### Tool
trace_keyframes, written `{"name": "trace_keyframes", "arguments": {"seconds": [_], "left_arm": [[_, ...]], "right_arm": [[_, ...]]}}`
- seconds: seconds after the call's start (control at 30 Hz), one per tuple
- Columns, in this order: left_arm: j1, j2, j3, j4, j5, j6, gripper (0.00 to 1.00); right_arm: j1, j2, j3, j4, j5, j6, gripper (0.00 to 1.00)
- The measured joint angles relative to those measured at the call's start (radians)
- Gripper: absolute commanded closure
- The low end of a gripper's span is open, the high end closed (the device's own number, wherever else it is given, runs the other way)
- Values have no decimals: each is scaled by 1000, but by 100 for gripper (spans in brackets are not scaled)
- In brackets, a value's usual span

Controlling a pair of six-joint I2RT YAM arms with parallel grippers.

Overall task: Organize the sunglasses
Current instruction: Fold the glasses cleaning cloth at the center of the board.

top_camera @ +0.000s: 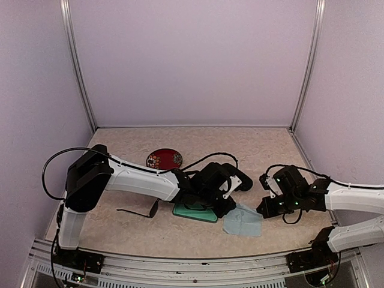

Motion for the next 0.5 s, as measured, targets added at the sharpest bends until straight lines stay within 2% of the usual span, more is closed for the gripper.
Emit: {"name": "trace_keyframes", "arguments": {"seconds": [0.17, 0.37, 0.5], "left_arm": [[-3, -4, -11, 15, -14, 0, 98], [-4, -7, -34, 13, -18, 21, 76], [-5, -27, -35, 12, -17, 46, 69]], "right_arm": [[0, -7, -10, 0, -11, 7, 100], [0, -14, -13, 0, -18, 14, 100], [0, -20, -13, 0, -20, 17, 100]]}}
